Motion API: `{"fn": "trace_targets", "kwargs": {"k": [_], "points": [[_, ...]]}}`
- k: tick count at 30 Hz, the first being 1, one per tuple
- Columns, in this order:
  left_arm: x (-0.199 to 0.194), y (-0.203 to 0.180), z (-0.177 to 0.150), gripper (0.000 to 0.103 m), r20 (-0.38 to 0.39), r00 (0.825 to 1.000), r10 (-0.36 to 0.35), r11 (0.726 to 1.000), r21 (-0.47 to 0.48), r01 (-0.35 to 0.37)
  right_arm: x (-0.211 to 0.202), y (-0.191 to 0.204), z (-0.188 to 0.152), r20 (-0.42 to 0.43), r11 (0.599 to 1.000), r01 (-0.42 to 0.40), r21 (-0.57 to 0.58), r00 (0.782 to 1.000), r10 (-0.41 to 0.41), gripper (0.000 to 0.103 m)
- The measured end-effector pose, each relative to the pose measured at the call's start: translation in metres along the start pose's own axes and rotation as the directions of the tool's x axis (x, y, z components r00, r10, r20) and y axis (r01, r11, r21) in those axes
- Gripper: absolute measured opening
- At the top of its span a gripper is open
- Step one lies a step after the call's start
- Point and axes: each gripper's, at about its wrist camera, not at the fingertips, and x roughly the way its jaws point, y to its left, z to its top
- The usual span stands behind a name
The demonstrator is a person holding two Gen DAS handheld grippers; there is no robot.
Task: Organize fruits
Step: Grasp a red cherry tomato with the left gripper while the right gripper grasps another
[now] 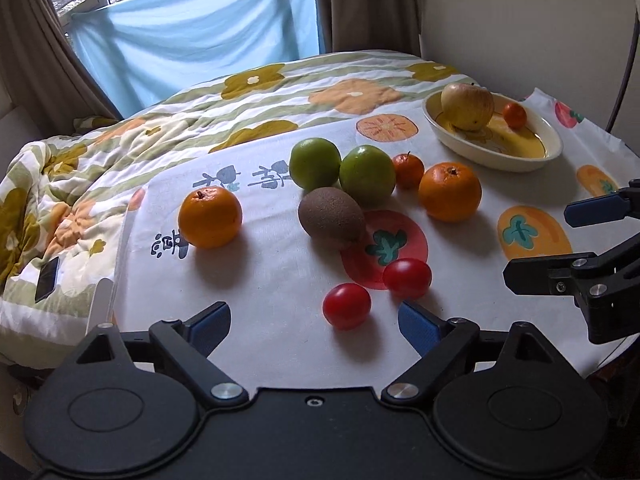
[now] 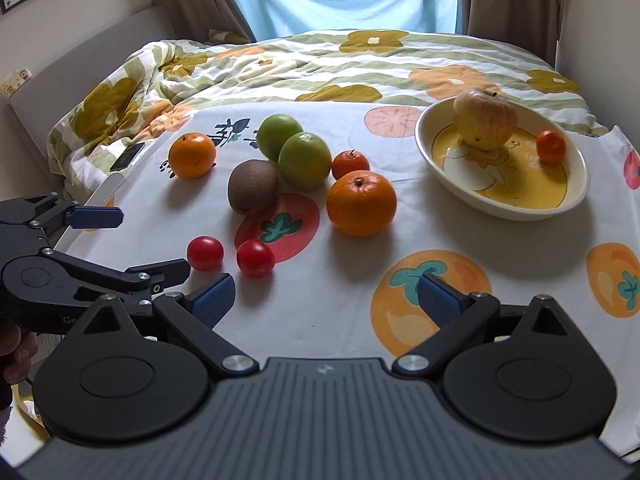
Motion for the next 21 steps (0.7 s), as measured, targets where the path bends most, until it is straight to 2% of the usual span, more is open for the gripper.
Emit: {"fn": "trace_targets", "kwargs": {"k": [11, 14, 16, 21], "points": [[0.033, 0.001, 0.000, 0.068, -0.029, 0.995, -0.097, 0.990, 0.097, 0.099, 0.027, 0.010, -0.004, -0.039, 1.000, 0.011, 0.015, 0.999, -0.011, 0.103], [0.040, -0.001, 0.001, 0.053, -0.044, 0.992, -0.117, 0.987, 0.105, 0.121, 0.032, 0.010, -0.005, -0.044, 1.000, 0.010, 0.020, 0.999, -0.009, 0.103], [0.042, 0.000, 0.001, 0.036, -0.049, 0.989, -0.142, 0.984, 0.099, 0.146, 0.034, 0.010, -0.004, -0.046, 1.000, 0.005, 0.022, 0.999, -0.004, 0.103], [0.039, -0.002, -0.001, 0.035, -0.047, 0.990, -0.134, 0.985, 0.100, 0.138, 0.039, 0.012, -0.002, -0.058, 1.000, -0.020, 0.018, 0.998, 0.021, 0.101]]}}
